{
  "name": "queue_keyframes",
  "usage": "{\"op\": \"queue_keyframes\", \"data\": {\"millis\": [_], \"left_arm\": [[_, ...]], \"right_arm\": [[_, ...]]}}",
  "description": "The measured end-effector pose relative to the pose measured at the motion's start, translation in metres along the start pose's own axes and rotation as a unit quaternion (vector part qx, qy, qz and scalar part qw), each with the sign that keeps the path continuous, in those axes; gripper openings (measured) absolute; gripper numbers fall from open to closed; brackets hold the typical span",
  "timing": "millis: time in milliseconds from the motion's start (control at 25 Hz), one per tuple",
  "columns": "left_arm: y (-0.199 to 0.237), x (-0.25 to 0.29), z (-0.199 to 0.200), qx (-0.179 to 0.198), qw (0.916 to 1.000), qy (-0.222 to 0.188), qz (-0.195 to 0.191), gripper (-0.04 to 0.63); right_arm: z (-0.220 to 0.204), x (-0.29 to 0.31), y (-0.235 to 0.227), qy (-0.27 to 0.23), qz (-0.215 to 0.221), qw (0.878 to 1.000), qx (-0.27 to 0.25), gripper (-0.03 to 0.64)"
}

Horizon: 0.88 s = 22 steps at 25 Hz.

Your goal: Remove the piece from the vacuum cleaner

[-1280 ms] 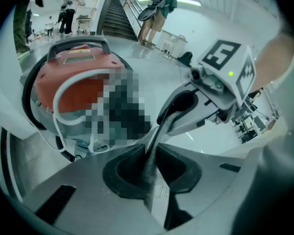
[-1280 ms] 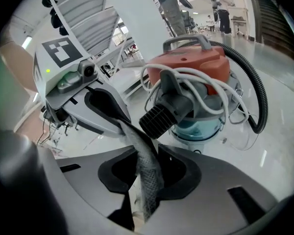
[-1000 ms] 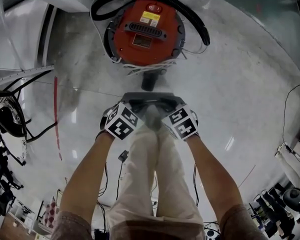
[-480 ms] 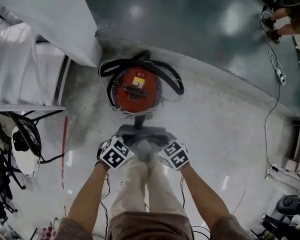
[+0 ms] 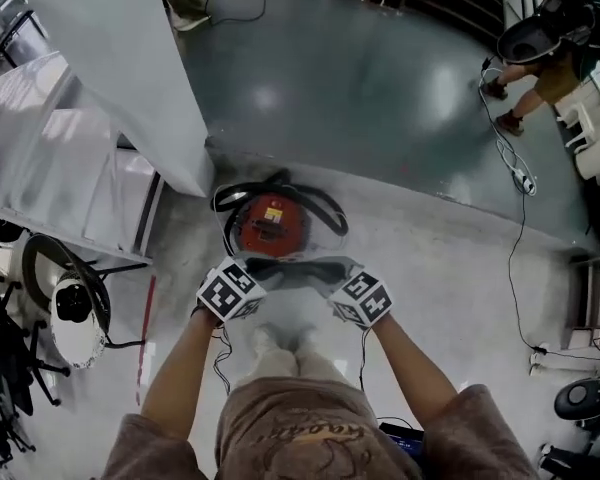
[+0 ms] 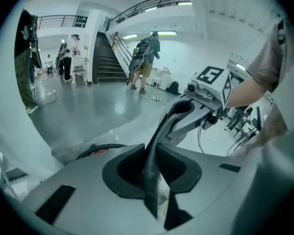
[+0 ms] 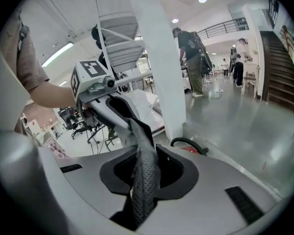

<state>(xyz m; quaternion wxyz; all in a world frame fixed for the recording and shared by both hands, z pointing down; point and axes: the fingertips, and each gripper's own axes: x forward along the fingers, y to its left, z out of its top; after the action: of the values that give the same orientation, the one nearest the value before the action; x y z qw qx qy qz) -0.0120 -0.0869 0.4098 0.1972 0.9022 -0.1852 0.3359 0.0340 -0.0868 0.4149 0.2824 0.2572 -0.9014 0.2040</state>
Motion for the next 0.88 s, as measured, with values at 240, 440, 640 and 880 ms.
{"op": "queue_keyframes", "data": {"millis": [240,440,640,880], "left_arm": [[-0.031,-0.062,0.072,0.054,0.9961,-0.069,-0.002,0.067],[-0.05,-0.098,0.104,0.111,0.987,-0.113,0.028,0.077],[-0.063,-0.113,0.11,0.102,0.9842,-0.142,0.028,0.074],[-0.076,-0.112,0.105,0.062,0.9782,-0.197,0.022,0.072]], "right_arm": [[0.068,-0.068,0.018,-0.068,-0.017,0.997,-0.035,0.058],[0.103,-0.104,0.035,-0.121,-0.023,0.99,-0.065,0.058],[0.113,-0.119,0.047,-0.148,-0.033,0.986,-0.071,0.063],[0.107,-0.13,0.051,-0.184,-0.063,0.98,-0.035,0.078]]}}
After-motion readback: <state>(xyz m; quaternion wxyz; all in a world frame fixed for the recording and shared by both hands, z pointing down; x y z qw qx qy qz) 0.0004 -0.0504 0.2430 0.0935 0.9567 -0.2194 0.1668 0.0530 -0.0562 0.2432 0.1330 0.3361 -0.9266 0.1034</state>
